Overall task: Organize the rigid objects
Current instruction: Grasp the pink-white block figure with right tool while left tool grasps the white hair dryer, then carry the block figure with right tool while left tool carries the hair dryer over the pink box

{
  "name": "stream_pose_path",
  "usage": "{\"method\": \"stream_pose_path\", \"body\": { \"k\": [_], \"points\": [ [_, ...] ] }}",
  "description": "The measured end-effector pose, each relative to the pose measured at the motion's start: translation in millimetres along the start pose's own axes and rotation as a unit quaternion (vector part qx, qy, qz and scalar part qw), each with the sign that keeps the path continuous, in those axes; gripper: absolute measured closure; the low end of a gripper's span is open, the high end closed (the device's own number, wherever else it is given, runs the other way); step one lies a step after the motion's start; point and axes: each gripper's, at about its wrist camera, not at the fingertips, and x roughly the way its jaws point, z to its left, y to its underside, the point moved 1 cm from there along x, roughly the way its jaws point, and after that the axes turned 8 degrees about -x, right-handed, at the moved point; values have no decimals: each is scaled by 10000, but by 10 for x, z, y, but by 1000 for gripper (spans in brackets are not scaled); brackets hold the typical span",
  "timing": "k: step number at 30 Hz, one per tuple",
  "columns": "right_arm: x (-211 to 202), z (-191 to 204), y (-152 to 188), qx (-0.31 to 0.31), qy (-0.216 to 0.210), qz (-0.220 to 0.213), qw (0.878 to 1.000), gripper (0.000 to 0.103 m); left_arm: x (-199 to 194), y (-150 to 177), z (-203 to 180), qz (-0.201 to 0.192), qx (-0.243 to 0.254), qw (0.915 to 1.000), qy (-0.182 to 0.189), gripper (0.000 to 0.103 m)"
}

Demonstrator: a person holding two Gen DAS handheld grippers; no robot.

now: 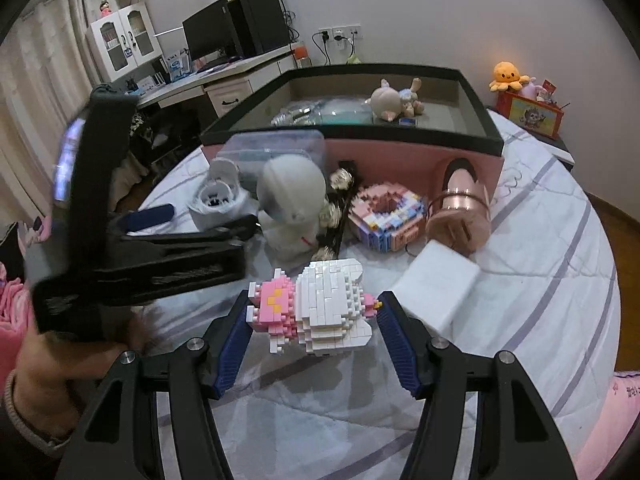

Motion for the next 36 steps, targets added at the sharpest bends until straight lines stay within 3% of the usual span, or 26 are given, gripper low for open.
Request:
{"method": "stream_pose_path", "body": {
  "k": [2, 4, 6, 12, 24, 30, 36],
  "points": [
    [-37, 11, -18, -17, -2, -39, 10000, 40, 61, -7, -17, 69, 30, 9999, -68, 5],
    [-55, 10, -39, -19, 8, -71, 10000, 40, 99, -20, -24, 155, -2, 9998, 135, 25],
    [-67, 2, -59, -6, 7, -103, 9999, 40, 83, -28, -40, 114, 31, 9996, 241, 37],
    [-112, -25, -93, 11, 32, -174, 9998, 40, 5, -5, 30, 50, -154, 9988, 460, 38],
    [-340, -17, -183, 13, -1, -447, 9990, 40, -403, 13, 167, -241, -150, 9985, 475, 38],
    [-453, -90, -409, -26, 34, -688, 9976, 40, -657, -211, 164, -552, -83, 9968, 576, 38],
    [-489, -275, -802, -81, 135, -948, 9954, 40, -796, -663, 86, -933, 44, 9930, 717, 38]
  ]
}}
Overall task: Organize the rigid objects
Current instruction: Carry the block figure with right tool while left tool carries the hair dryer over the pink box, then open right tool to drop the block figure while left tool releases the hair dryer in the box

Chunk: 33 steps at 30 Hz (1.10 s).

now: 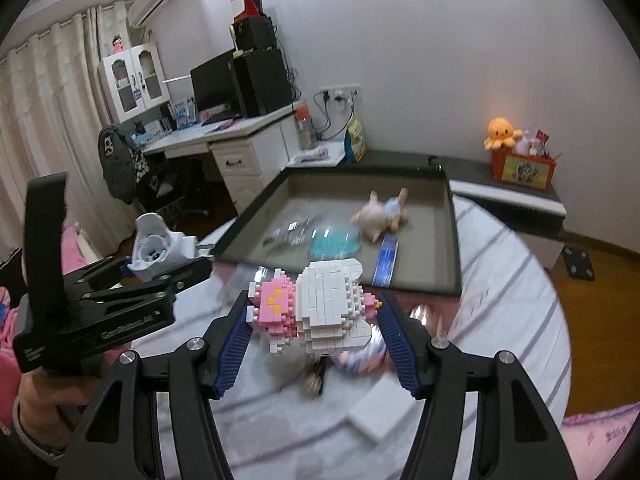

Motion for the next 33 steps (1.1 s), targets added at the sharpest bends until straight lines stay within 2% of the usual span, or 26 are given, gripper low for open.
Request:
{"method": "stream_pose_path", "body": {
  "k": [5, 10, 15, 22, 26, 27, 28, 30, 32, 33],
  "points": [
    [250, -209, -380, -82, 215, -50, 9997, 40, 184, -358, -92, -109, 68, 9999, 113, 38],
    [605, -431, -564, 5, 336, 107, 9994, 40, 504, -592, -186, -19, 105, 9998, 147, 38],
    [874, -595, -573, 181, 382, 289, 9987, 40, 816, -657, -241, 154, 146, 9997, 118, 38],
    [1263, -747, -500, 325, 414, 700, 9962, 40, 1294, -576, -293, 656, 283, 9974, 3, 37],
    [1391, -771, -445, 379, 434, 885, 9944, 39, 1402, -527, -308, 835, 375, 9958, -95, 36],
    [1403, -776, -440, 378, 435, 914, 9941, 37, 1399, -525, -306, 842, 396, 9956, -116, 33],
    [1406, -771, -425, 364, 422, 942, 9940, 27, 1378, -526, -300, 815, 408, 9957, -134, 22],
    [1378, -773, -428, 395, 421, 904, 9942, 19, 1302, -543, -280, 681, 411, 9967, -182, 6],
    [1315, -775, -428, 501, 409, 840, 9944, 14, 1185, -567, -269, 510, 432, 9975, -223, 3],
    [1295, -771, -437, 536, 408, 821, 9943, 6, 1120, -578, -259, 443, 438, 9978, -223, 2]
  ]
}}
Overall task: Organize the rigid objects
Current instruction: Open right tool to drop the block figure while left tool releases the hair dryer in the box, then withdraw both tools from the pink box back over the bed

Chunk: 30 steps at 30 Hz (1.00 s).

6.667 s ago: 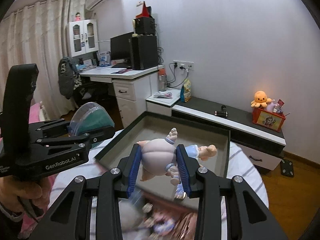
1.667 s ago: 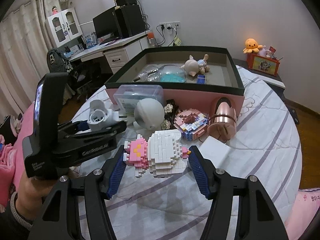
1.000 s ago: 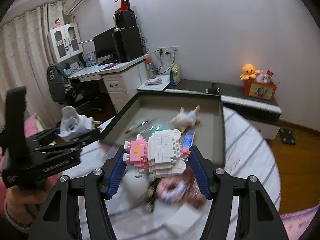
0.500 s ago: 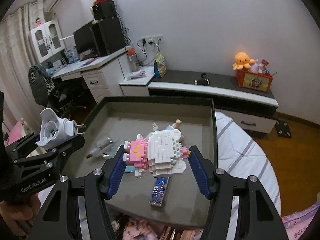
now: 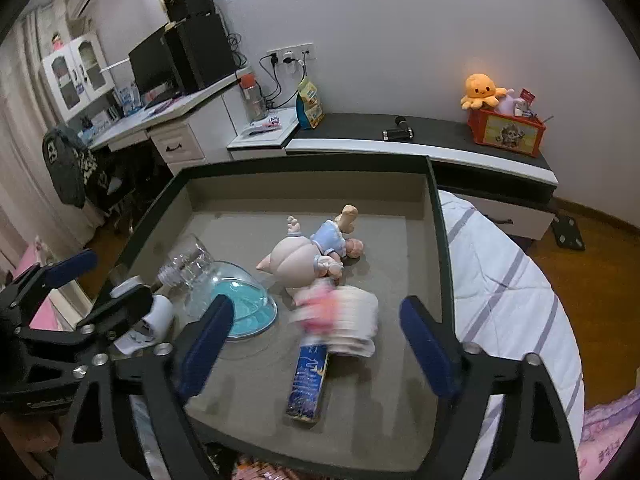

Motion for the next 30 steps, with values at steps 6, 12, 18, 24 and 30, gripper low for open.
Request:
{"method": "stream_pose_path", "body": {
  "k": [6, 12, 18, 24, 30],
  "points": [
    [-345, 91, 9, 42, 51, -393, 9992, 0, -464, 1, 104, -405, -127, 9991, -36, 0],
    [-774, 278, 76, 103, 105, -741, 9971, 0, -991, 117, 156, -730, -271, 9970, 40, 0],
    [-1274, 490, 264, 45, 209, -1073, 9940, 0, -1465, 352, 163, -957, -328, 9948, 96, 0],
    [-1632, 634, 494, -8, 230, -1252, 9919, 0, -1804, 601, 149, -1059, -430, 9934, 129, 0],
    [-1902, 735, 753, 7, 256, -1418, 9896, 0, -2036, 909, 89, -1114, -500, 9924, 145, 0]
  ]
}}
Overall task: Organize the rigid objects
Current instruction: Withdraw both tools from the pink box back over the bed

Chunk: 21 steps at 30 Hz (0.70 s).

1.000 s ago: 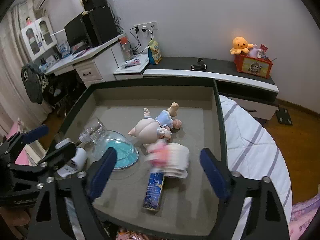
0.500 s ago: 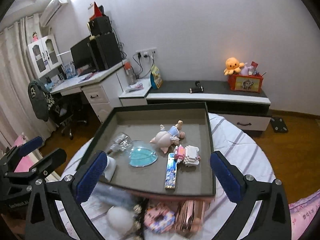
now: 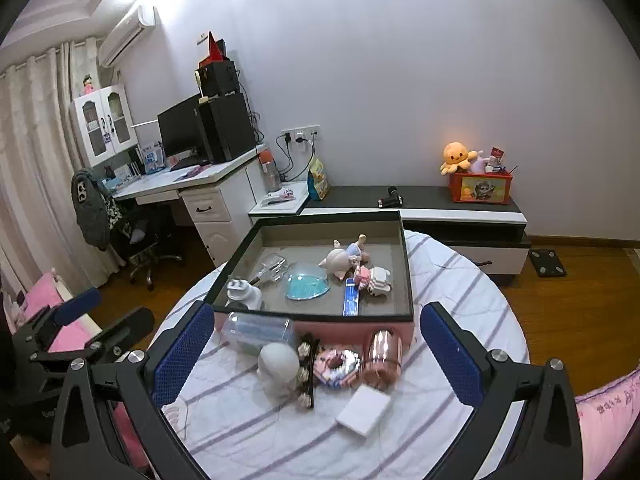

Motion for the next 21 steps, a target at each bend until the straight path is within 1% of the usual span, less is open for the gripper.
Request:
{"method": "stream_pose_path", "body": {
  "k": [4, 10, 21],
  "points": [
    [-138, -1, 134, -5, 23, -27, 10000, 0, -85, 169, -16, 75, 18, 10000, 7, 0],
    [-210, -34, 292, 58, 10, 20, 10000, 0, -95, 307, -30, 181, -1, 9998, -11, 0],
    [-209, -100, 411, 160, 31, 93, 9998, 0, -84, 406, -6, 280, -27, 9996, -49, 0]
  ]
}}
